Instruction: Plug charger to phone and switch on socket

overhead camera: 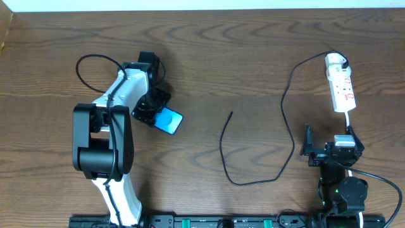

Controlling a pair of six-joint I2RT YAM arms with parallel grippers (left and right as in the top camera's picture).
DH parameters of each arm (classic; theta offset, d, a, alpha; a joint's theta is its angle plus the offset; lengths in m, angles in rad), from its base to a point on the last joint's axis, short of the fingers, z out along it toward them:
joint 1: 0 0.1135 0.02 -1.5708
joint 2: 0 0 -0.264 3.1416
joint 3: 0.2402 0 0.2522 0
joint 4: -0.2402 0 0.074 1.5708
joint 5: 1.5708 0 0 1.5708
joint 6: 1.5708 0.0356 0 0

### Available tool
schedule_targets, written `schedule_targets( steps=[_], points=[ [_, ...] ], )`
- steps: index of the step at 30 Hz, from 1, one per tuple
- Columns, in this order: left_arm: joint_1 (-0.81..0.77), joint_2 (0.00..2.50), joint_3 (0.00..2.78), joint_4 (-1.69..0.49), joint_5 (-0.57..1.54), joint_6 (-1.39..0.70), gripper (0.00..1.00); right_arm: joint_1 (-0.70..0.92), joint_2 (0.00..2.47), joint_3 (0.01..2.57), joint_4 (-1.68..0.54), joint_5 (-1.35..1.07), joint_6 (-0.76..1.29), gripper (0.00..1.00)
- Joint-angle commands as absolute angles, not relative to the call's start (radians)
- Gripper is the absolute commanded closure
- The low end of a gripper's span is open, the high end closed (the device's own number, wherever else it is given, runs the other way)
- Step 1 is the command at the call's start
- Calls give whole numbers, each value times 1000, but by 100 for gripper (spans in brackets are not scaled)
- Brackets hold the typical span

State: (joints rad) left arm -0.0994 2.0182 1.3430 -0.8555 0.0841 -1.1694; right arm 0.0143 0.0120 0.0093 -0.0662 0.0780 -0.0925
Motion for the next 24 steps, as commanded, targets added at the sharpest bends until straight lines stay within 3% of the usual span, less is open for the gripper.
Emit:
schedule_targets(
  steps=[1,11,24],
  points=[
    [-109,2039,1339,-859,67,-1487,93,12,7,6,-67,75,-106,1],
    [-114,2039,1339,-827,67,-1909,92,12,7,6,-67,75,-106,1],
    [-113,2039,1339,-794,39,-2039,93,12,7,6,-67,75,-106,1]
  ],
)
